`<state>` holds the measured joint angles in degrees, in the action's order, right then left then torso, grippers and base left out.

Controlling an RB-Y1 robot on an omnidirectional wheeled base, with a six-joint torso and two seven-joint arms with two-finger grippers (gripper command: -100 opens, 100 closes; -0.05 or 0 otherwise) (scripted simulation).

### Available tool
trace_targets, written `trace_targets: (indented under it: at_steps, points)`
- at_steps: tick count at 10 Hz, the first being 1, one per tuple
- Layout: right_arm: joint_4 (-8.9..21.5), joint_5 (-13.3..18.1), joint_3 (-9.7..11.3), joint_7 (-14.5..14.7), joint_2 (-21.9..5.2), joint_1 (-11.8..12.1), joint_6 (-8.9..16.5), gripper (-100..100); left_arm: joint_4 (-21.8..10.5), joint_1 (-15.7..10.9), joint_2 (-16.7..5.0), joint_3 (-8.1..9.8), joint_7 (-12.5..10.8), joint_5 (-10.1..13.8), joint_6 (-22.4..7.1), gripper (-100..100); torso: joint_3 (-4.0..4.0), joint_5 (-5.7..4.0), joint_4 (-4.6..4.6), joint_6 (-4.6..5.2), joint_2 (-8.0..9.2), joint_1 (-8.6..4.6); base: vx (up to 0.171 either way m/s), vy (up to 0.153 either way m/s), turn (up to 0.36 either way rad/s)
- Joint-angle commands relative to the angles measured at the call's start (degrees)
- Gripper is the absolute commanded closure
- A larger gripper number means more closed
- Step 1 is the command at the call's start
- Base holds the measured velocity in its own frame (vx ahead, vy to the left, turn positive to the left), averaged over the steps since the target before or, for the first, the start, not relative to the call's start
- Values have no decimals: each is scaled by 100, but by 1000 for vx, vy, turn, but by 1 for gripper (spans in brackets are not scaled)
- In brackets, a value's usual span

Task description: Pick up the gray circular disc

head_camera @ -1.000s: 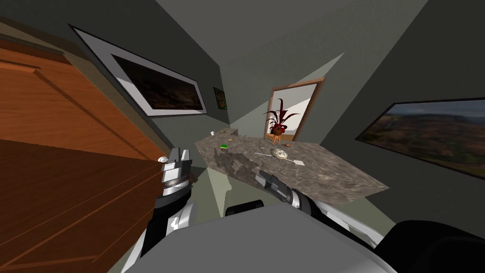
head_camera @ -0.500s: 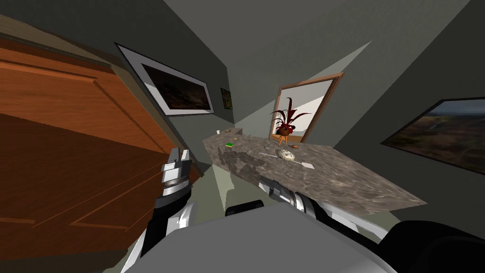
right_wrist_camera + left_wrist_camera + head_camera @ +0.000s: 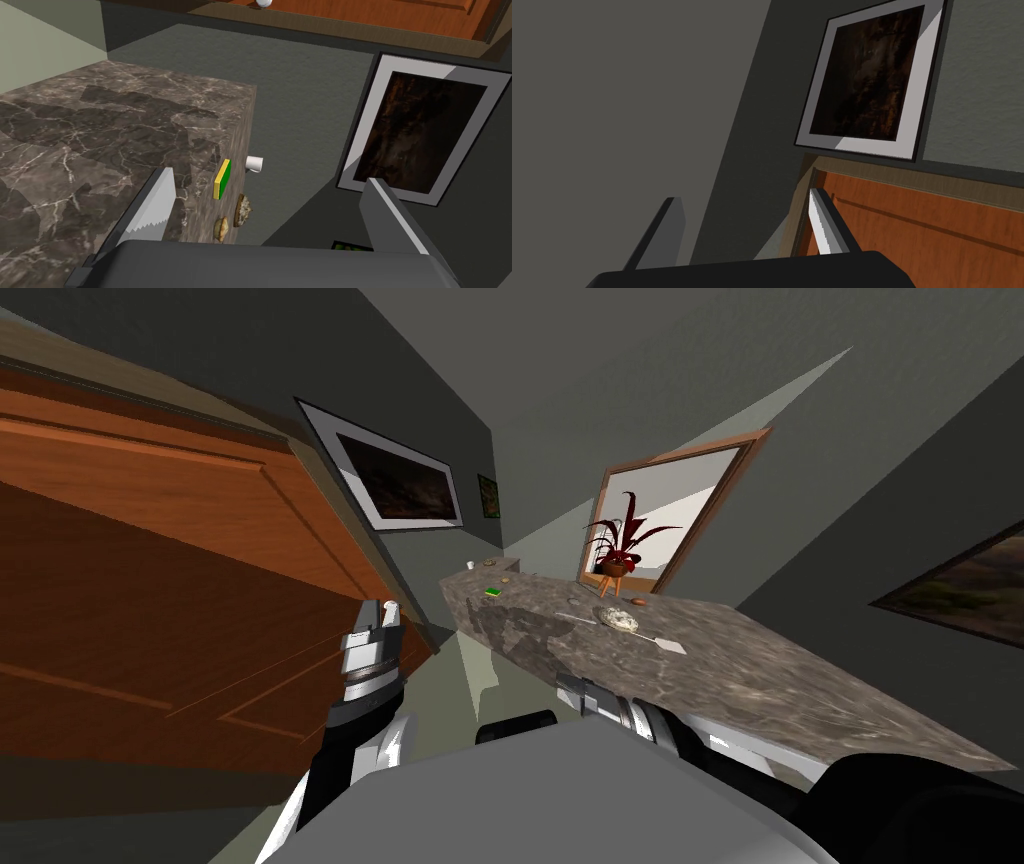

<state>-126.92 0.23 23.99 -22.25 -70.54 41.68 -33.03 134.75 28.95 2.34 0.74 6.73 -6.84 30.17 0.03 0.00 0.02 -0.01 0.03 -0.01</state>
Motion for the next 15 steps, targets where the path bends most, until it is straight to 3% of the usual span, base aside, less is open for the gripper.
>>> trace_targets:
  at_steps: [1,5,6,8,9,11,14,15]
  points:
    - [2,-39,-31,-73,-286,93,63,-100,0,0,0,0,0,0,0,0,0,0,0,0,0,0,4,30,146]
    - [160,-81,7,-216,-930,166,164,-100,0,1,0,1,0,0,0,0,-1,0,0,6,-1,-3,5,19,102]
    - [329,-125,41,-355,-1112,246,278,-100,0,2,0,1,0,0,0,0,0,-1,0,9,0,-7,18,24,319]
    - [329,-125,41,-355,-1405,246,278,-100,0,2,0,1,0,0,0,0,-3,-1,-1,9,-5,-7,15,5,42]
    - [509,-169,71,-490,-1574,329,406,-100,0,2,0,1,0,0,0,0,-1,-2,0,10,-1,-9,17,11,308]
    - [509,-169,71,-490,-1862,329,406,-100,0,2,0,1,0,0,0,0,-4,-2,-1,8,-6,-10,17,-1,58]
    - [888,-260,117,-745,-2474,503,690,-100,0,2,-1,1,0,0,0,0,-4,-3,-1,9,-8,-14,26,-9,208]
    - [888,-260,117,-745,-2570,503,690,-100,0,1,-1,1,0,0,0,0,-6,-5,-2,6,-11,-19,27,-22,175]
